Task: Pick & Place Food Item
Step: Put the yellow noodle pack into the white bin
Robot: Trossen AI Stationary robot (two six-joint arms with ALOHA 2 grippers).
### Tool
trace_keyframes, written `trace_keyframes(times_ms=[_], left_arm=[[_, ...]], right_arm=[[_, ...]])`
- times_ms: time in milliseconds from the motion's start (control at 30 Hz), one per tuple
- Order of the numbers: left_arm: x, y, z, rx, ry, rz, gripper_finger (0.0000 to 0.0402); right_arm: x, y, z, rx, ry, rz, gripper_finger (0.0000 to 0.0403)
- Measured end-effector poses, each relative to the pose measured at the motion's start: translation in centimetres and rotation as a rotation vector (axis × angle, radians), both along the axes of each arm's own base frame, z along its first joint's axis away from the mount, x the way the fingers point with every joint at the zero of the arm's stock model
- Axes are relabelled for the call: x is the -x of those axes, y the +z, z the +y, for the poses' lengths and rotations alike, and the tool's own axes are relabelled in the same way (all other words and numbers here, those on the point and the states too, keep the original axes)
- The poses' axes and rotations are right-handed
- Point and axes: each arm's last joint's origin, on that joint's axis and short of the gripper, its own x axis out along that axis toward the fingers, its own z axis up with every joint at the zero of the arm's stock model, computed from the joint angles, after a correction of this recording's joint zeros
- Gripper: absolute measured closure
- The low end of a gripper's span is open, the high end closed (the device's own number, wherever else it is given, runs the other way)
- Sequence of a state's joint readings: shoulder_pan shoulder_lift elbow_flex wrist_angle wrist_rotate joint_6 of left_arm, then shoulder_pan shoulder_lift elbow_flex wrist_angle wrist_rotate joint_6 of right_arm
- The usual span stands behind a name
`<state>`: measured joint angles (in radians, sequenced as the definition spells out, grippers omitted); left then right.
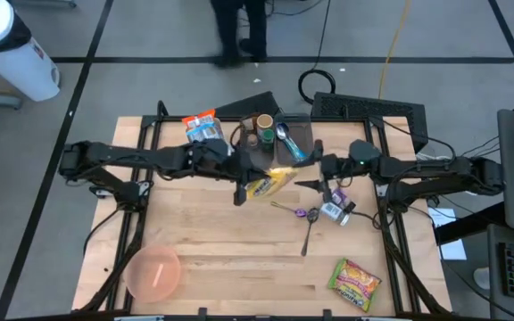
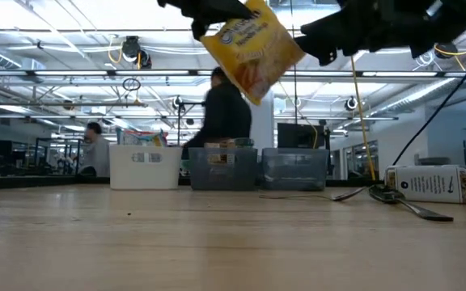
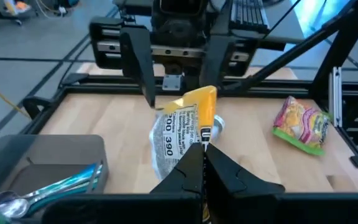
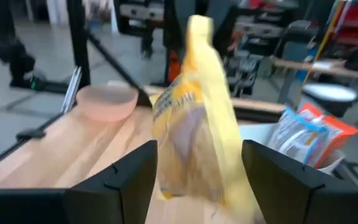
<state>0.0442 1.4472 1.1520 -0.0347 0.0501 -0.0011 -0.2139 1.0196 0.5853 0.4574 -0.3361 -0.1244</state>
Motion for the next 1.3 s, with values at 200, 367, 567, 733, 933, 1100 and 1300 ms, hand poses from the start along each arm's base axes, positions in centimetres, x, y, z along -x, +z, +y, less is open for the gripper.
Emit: trace_keyframes(times_ms=[200, 367, 567, 733, 933, 1100, 1300], left_arm=[[1.7, -0.4, -0.8, 0.006, -0.020, -0.065, 0.0401], [2.1, -1.4, -1.5, 0.014, -0.102, -0.163, 0.0401], [2.3, -1.8, -1.8, -0.001, -0.190, -0.251, 0.0401], [2.0, -2.0, -1.8, -0.028, -0.208, -0.256, 0.0401], [2.0, -2.0, -2.2, -0.095, -0.236, -0.269, 0.0401], [2.0, -1.9, -2.3, -0.102, -0.266, -0.285, 0.0401], [2.0, -1.9, -2.3, -0.118, -0.268, -0.285, 0.0401]], right_arm=[[2.2, -1.5, -0.6, -0.044, -0.047, -0.215, 0.0172], [3.7, -2.8, -0.3, -0.075, -0.028, -0.384, 0.0178], [4.0, -4.1, -0.1, -0.174, -0.011, -0.369, 0.0180], [3.5, -4.1, 0.8, -0.179, 0.052, -0.409, 0.0182], [2.7, -4.8, 1.5, -0.176, 0.088, -0.412, 0.0186], [2.2, -5.3, 1.5, -0.188, 0.058, -0.435, 0.0188], [0.6, -5.4, 1.3, -0.248, 0.082, -0.410, 0.0192]])
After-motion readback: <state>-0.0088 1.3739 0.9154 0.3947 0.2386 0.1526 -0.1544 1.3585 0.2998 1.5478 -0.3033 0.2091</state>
